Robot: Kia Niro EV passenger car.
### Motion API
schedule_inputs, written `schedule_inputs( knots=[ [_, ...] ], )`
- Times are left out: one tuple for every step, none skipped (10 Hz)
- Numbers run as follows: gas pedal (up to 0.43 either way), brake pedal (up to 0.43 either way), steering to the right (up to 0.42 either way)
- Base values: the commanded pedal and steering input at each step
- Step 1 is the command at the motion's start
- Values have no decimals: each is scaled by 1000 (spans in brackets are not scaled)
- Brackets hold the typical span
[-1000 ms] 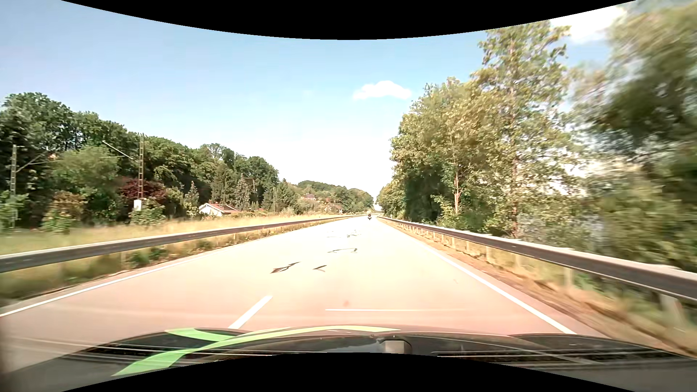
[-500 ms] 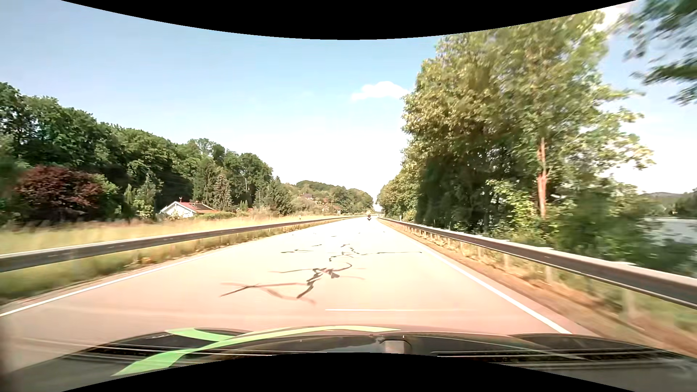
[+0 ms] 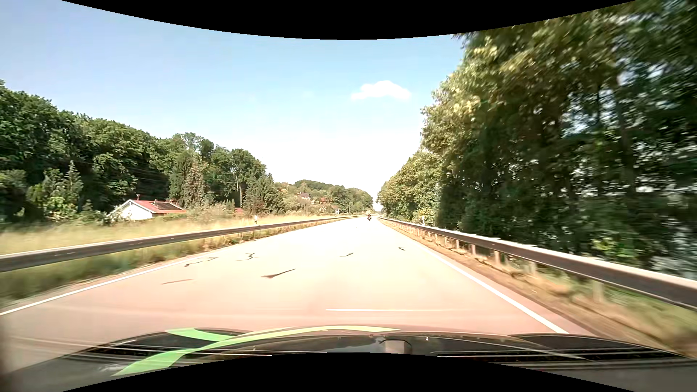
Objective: Follow the waypoints while adhering to traffic rules and regulations
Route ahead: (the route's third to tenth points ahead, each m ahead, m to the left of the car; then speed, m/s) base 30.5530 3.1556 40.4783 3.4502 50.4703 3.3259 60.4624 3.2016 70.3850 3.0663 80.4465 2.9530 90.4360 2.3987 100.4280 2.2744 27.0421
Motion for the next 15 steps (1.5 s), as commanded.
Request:
schedule_inputs(
  knots=[
    [268,0,-2],
    [280,0,-2],
    [280,0,-2],
    [280,0,-2],
    [280,0,-2],
    [280,0,-3],
    [280,0,-3],
    [280,0,-2],
    [280,0,-2],
    [268,0,-2],
    [268,0,-2],
    [268,0,-3],
    [268,0,-2],
    [268,0,-3],
    [268,0,-2]
  ],
)
